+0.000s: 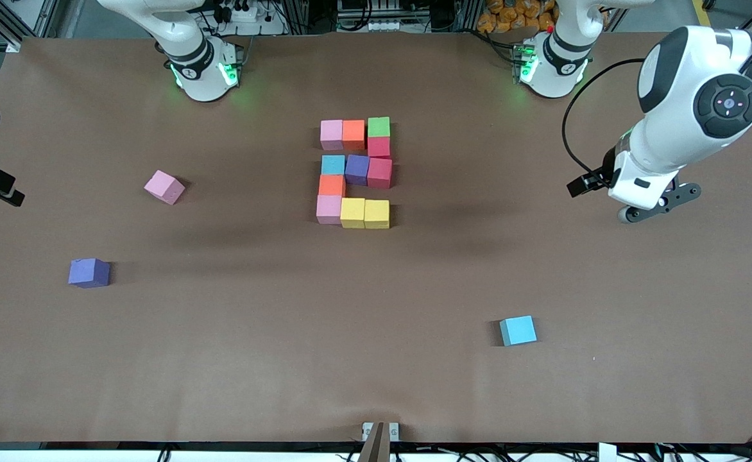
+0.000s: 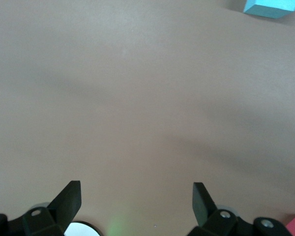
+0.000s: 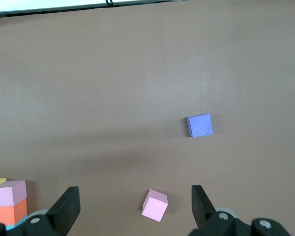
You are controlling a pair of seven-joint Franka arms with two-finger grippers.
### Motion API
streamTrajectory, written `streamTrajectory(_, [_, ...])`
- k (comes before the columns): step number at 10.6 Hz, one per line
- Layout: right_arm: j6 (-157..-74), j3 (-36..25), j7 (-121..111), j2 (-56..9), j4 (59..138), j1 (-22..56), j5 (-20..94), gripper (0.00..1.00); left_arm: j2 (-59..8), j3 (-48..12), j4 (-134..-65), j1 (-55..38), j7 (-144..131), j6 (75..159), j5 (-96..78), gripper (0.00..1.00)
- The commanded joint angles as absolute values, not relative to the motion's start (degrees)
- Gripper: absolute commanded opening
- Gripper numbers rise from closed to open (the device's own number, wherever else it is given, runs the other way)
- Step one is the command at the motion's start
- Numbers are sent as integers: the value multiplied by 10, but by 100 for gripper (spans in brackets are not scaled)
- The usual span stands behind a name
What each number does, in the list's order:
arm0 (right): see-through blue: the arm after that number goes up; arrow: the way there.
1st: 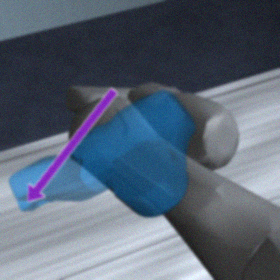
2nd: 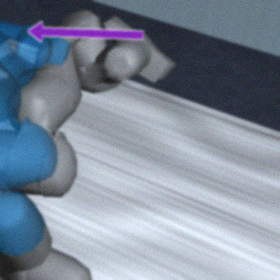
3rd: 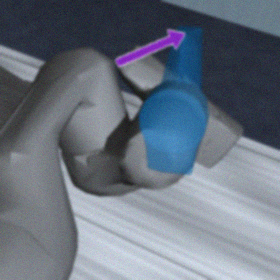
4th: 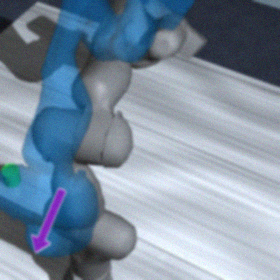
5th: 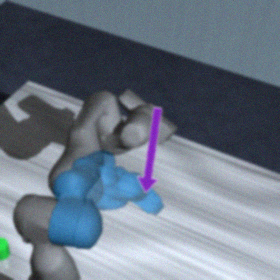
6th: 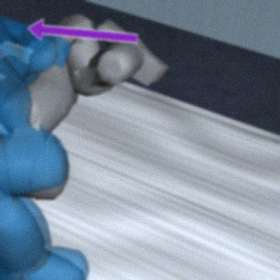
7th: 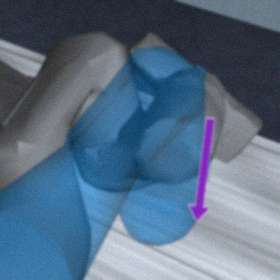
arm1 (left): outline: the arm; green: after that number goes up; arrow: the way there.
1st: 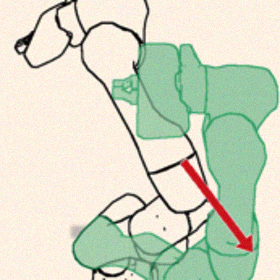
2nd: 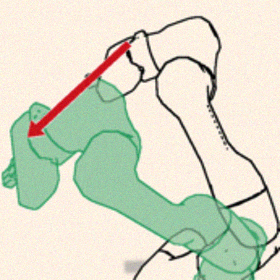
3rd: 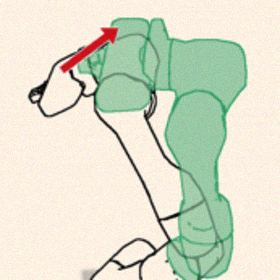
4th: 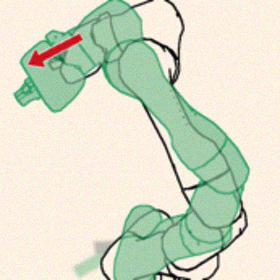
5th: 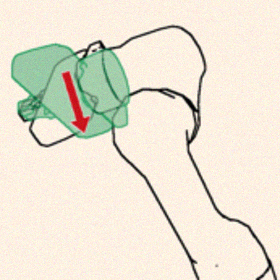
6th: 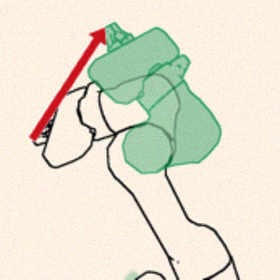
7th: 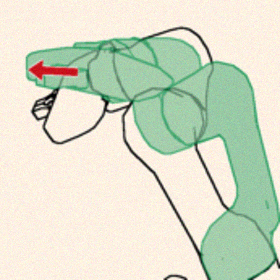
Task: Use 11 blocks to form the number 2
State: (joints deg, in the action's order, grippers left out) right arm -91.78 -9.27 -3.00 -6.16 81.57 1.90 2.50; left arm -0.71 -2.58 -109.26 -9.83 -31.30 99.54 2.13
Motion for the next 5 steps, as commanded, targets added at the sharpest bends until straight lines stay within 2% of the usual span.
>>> streamTrajectory(1, [-914, -98, -33, -62, 809, 24, 31, 100, 30, -11, -1080, -102, -234, 973, 11, 100])
streamTrajectory(5, [-914, -98, -34, -62, 809, 24, 32, 100, 25, 2, -975, -98, -179, 884, 8, 100])
